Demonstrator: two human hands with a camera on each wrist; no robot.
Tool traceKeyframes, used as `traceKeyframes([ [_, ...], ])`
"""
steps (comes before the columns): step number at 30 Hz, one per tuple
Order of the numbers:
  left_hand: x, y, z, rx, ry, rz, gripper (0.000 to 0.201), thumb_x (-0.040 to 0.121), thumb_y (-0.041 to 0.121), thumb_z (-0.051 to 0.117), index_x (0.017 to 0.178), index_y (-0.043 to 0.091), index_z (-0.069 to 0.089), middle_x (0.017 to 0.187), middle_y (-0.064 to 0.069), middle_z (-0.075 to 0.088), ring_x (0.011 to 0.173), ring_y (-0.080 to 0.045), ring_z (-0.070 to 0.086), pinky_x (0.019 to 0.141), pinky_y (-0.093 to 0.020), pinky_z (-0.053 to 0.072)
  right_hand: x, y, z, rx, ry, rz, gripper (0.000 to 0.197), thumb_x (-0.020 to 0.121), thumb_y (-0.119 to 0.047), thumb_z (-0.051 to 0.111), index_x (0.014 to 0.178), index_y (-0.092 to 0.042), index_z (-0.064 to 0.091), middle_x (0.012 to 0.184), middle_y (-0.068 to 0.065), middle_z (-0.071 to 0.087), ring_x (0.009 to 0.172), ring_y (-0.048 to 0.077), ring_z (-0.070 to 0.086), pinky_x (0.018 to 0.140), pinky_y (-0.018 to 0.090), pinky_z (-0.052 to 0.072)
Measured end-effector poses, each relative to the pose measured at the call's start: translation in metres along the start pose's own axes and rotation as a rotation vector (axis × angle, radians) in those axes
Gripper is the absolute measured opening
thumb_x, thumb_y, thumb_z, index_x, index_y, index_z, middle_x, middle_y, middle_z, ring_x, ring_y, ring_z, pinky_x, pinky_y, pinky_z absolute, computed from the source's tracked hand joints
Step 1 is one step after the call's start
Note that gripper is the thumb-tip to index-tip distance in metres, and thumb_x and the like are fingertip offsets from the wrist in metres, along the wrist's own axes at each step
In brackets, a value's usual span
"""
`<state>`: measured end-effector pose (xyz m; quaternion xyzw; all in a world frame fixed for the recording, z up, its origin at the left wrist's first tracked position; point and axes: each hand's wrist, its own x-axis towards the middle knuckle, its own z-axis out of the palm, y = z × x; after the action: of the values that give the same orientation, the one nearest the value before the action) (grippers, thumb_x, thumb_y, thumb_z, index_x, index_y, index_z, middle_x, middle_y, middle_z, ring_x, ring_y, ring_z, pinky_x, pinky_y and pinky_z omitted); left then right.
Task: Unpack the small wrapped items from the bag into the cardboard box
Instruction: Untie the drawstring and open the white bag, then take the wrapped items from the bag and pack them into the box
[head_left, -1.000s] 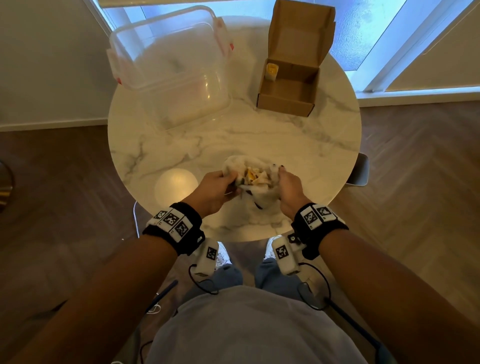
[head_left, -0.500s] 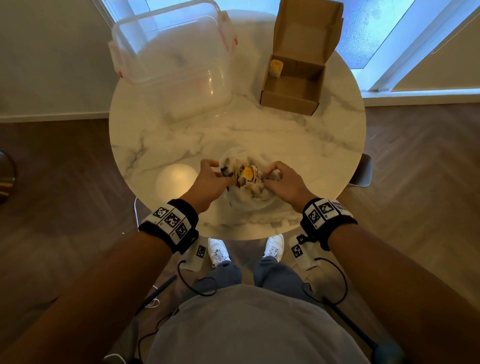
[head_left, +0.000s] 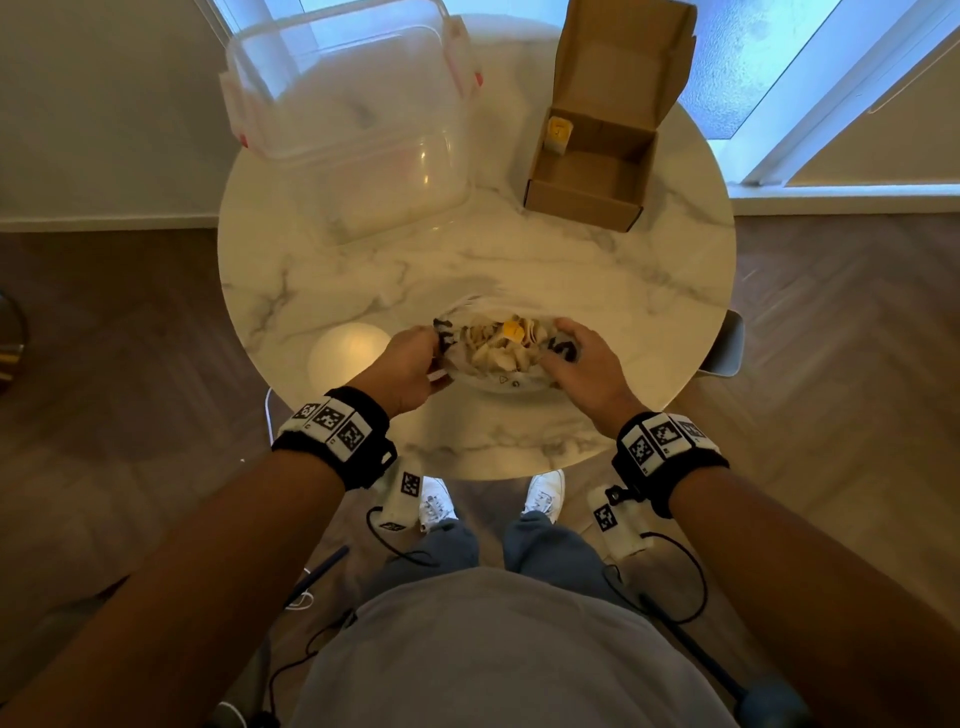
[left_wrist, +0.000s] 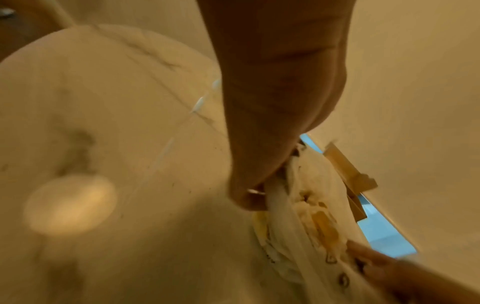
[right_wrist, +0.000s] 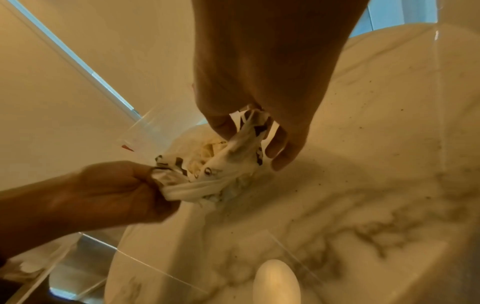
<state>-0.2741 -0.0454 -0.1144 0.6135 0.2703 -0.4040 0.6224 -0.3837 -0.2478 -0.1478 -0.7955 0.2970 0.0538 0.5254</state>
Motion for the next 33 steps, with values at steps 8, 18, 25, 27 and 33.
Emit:
traceKeyframes([
  [8,0.006,-0.001,0.008,0.175,-0.097,0.152,0.035,0.096,0.029,0.066,0.123,0.013,0.050,0.113,-0.009,0.067,0.089,-0.020,0.068,0.073,-0.033,0.058,0.005,0.001,0.007,0.025,-0.075,-0.046,0.081,0.082,-0.018,0.077,0.152,-0.018,0.036,0.147,0.004,0.042,0.135,0.018,0.042,0.112,0.037,0.040],
  [18,0.023,0.001,0.015,0.568,0.113,0.513,0.043,0.091,0.048,0.060,0.124,0.023,0.044,0.118,-0.003,0.050,0.096,-0.015,0.058,0.079,-0.029,0.051,0.002,-0.006,0.003,0.100,0.123,-0.103,0.053,0.087,-0.024,0.076,0.127,-0.021,0.041,0.120,-0.005,0.050,0.102,0.013,0.054,0.081,0.019,0.047],
  [25,0.046,0.013,0.021,1.003,0.035,0.603,0.019,0.102,0.028,0.049,0.112,0.014,0.058,0.102,-0.001,0.060,0.093,-0.020,0.058,0.077,-0.031,0.047,-0.014,0.001,0.016,0.195,0.208,0.049,0.018,0.097,-0.014,0.053,0.110,-0.020,0.041,0.084,-0.002,0.060,0.061,0.010,0.051,0.052,0.020,0.039],
  [27,0.049,0.016,0.021,0.744,-0.041,0.466,0.019,0.104,0.021,0.045,0.100,0.010,0.059,0.092,-0.005,0.060,0.088,-0.022,0.056,0.068,-0.029,0.045,-0.012,0.006,0.015,0.159,0.197,0.011,0.021,0.093,0.001,0.049,0.108,-0.012,0.054,0.094,-0.004,0.063,0.077,0.004,0.058,0.062,0.014,0.043],
  [33,0.049,0.017,0.016,0.390,-0.063,0.229,0.019,0.103,0.019,0.043,0.107,0.008,0.058,0.111,-0.020,0.061,0.098,-0.032,0.062,0.084,-0.042,0.054,-0.001,0.019,0.003,-0.155,0.205,-0.060,0.034,0.089,-0.003,0.062,0.122,-0.007,0.064,0.122,0.016,0.062,0.114,0.027,0.059,0.088,0.009,0.034],
])
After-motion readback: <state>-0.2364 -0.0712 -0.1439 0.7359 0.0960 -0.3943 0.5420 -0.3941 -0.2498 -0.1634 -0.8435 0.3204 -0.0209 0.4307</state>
